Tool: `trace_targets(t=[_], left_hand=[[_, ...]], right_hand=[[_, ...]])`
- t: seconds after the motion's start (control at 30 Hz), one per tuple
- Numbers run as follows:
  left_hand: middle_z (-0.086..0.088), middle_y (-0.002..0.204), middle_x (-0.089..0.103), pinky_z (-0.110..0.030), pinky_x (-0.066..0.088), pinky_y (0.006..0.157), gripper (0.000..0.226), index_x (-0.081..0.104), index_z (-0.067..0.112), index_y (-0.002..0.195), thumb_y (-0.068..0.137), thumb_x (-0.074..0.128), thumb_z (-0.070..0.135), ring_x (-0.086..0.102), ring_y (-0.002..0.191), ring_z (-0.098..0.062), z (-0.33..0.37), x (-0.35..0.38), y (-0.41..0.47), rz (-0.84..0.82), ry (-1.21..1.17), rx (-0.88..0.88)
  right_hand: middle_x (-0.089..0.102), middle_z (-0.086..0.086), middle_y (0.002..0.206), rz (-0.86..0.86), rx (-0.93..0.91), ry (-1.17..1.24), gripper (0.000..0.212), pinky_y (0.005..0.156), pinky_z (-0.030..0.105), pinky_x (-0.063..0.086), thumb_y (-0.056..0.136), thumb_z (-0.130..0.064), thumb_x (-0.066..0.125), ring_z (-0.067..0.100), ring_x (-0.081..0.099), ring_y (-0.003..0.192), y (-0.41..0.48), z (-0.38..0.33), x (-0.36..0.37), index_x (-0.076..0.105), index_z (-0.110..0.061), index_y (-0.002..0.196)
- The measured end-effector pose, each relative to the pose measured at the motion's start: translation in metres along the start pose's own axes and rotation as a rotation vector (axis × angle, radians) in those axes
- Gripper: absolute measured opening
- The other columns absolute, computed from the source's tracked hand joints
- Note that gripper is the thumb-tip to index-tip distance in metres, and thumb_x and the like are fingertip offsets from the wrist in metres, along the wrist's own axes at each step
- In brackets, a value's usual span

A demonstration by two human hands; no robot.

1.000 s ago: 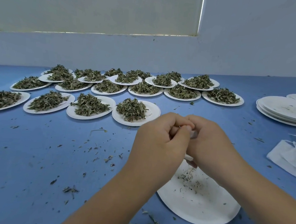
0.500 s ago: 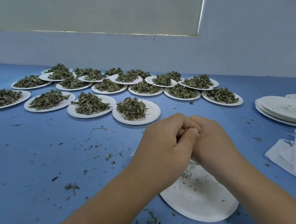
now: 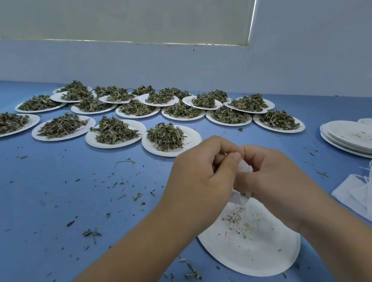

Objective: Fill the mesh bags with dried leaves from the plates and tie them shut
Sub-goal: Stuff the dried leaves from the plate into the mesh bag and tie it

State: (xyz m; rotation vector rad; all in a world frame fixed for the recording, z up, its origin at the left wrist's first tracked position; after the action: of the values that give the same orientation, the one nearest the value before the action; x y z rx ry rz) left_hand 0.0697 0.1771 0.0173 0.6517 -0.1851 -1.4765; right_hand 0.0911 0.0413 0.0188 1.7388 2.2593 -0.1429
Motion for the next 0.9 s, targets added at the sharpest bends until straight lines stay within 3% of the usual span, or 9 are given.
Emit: trace_targets(t=[0.13, 0.33, 0.4, 0.47, 0.53, 0.63, 0.7, 0.77, 0.9], left_hand=[[0.019, 0.060, 0.056, -0.005, 0.035, 0.050, 0.017, 0.067, 0.026, 0.081, 0.091, 0.061, 0.014, 0.051, 0.054, 0.003, 0.001, 0.003, -0.003, -0.042, -0.012, 0.011], [0.026, 0.056, 0.053, -0.002, 0.033, 0.053, 0.022, 0.066, 0.030, 0.080, 0.089, 0.062, 0.011, 0.051, 0.055, 0.008, 0.003, 0.008, -0.008, -0.082, 0.033, 0.082], [0.018, 0.059, 0.057, -0.003, 0.035, 0.051, 0.016, 0.071, 0.028, 0.083, 0.087, 0.062, 0.015, 0.051, 0.053, 0.004, 0.003, 0.006, -0.006, -0.046, 0.027, 0.109], [0.007, 0.062, 0.060, -0.006, 0.037, 0.047, 0.017, 0.071, 0.030, 0.084, 0.086, 0.062, 0.017, 0.052, 0.049, 0.001, 0.005, 0.000, -0.004, 0.007, -0.001, 0.129], [0.005, 0.059, 0.058, -0.011, 0.039, 0.043, 0.018, 0.069, 0.036, 0.086, 0.087, 0.061, 0.020, 0.050, 0.045, 0.000, 0.004, -0.007, -0.002, 0.069, -0.048, 0.118], [0.002, 0.058, 0.051, -0.020, 0.043, 0.043, 0.017, 0.068, 0.034, 0.096, 0.091, 0.060, 0.020, 0.047, 0.046, -0.005, 0.000, -0.017, 0.005, 0.150, -0.164, 0.008], [0.000, 0.058, 0.050, -0.020, 0.040, 0.041, 0.018, 0.067, 0.032, 0.098, 0.093, 0.059, 0.017, 0.045, 0.043, -0.007, -0.004, -0.023, 0.010, 0.175, -0.252, -0.089], [0.001, 0.056, 0.050, -0.019, 0.037, 0.039, 0.018, 0.067, 0.030, 0.100, 0.093, 0.058, 0.016, 0.043, 0.040, -0.007, -0.007, -0.027, 0.014, 0.161, -0.319, -0.154], [0.000, 0.051, 0.041, -0.021, 0.029, 0.039, 0.024, 0.068, 0.026, 0.106, 0.084, 0.060, 0.020, 0.032, 0.040, -0.012, -0.012, -0.024, 0.017, 0.037, -0.475, -0.180]], right_hand=[[0.056, 0.005, 0.056, 0.110, 0.006, -0.093, 0.010, 0.054, 0.032, 0.041, 0.075, 0.005, 0.060, 0.016, 0.050, 0.053, 0.002, 0.002, 0.003, 0.057, -0.004, 0.073], [0.042, 0.004, 0.058, 0.179, -0.005, -0.381, 0.016, 0.039, 0.018, 0.028, 0.077, -0.003, 0.051, 0.011, 0.035, 0.050, 0.011, 0.003, 0.013, 0.044, -0.009, 0.065], [0.050, 0.012, 0.065, 0.158, -0.008, -0.342, 0.008, 0.041, 0.019, 0.033, 0.077, -0.007, 0.054, 0.015, 0.042, 0.055, 0.010, 0.004, 0.011, 0.051, -0.001, 0.074], [0.062, 0.017, 0.074, 0.059, -0.033, -0.105, 0.021, 0.050, 0.024, 0.045, 0.076, -0.017, 0.062, 0.017, 0.055, 0.059, 0.007, 0.004, 0.008, 0.061, 0.000, 0.088], [0.069, 0.017, 0.085, -0.046, -0.051, 0.158, 0.034, 0.060, 0.028, 0.052, 0.082, -0.031, 0.071, 0.022, 0.066, 0.069, 0.005, 0.003, 0.006, 0.064, -0.002, 0.098], [0.068, 0.015, 0.105, -0.124, -0.113, 0.333, 0.038, 0.071, 0.031, 0.055, 0.085, -0.044, 0.065, 0.027, 0.070, 0.086, 0.004, 0.001, 0.005, 0.066, -0.015, 0.109], [0.063, 0.004, 0.116, -0.126, -0.139, 0.286, 0.041, 0.071, 0.029, 0.056, 0.078, -0.052, 0.068, 0.026, 0.072, 0.085, 0.003, 0.003, 0.007, 0.063, -0.035, 0.115], [0.064, -0.012, 0.110, -0.131, -0.184, 0.096, 0.052, 0.067, 0.025, 0.057, 0.069, -0.054, 0.075, 0.017, 0.072, 0.080, 0.001, 0.006, 0.010, 0.055, -0.052, 0.117], [0.070, -0.013, 0.087, -0.093, -0.247, -0.056, 0.044, 0.064, 0.027, 0.057, 0.072, -0.027, 0.080, 0.008, 0.067, 0.072, 0.002, 0.012, 0.019, 0.058, -0.048, 0.103]])
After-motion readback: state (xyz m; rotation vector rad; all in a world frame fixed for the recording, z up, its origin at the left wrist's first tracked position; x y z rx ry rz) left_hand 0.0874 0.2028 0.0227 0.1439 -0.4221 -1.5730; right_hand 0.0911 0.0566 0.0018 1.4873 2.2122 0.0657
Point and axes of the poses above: each hand's wrist, its own y-axis towards the middle knuckle, its own x-axis out of the palm, z = x × y, the point moved 1 cm from there along y, towards the middle knuckle
